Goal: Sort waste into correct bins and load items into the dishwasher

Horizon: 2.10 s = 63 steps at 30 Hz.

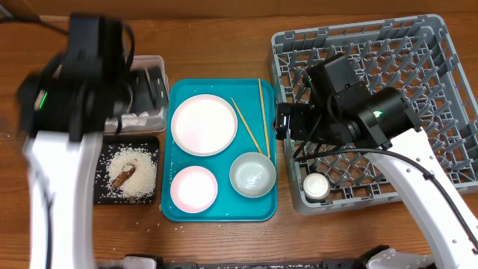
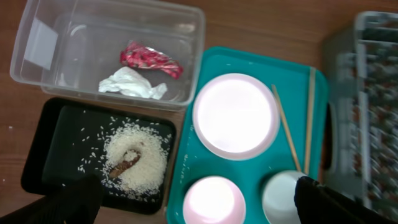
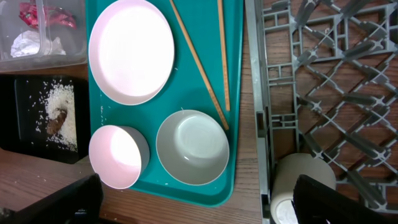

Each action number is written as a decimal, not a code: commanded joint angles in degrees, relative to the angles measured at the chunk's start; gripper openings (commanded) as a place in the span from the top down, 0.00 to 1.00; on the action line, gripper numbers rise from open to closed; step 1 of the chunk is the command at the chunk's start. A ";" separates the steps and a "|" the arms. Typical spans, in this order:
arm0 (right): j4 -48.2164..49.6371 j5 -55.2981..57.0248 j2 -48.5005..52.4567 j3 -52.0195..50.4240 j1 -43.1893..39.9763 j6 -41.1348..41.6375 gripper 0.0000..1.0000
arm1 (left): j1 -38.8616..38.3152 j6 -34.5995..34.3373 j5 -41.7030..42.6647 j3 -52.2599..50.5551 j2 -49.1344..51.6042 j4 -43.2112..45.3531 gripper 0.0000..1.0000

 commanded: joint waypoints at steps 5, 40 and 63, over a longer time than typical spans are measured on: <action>0.09 -0.15 -0.04 1.16 0.07 0.66 0.00 | -11.17 0.68 2.75 0.42 -12.22 -8.61 0.00; 0.09 -0.15 -0.04 1.16 0.07 0.68 0.00 | 3.80 12.37 13.88 -92.06 -78.68 74.82 0.00; 0.09 -0.15 -0.04 1.16 0.07 0.66 0.00 | 3.65 7.52 12.31 -114.62 -84.17 84.26 0.00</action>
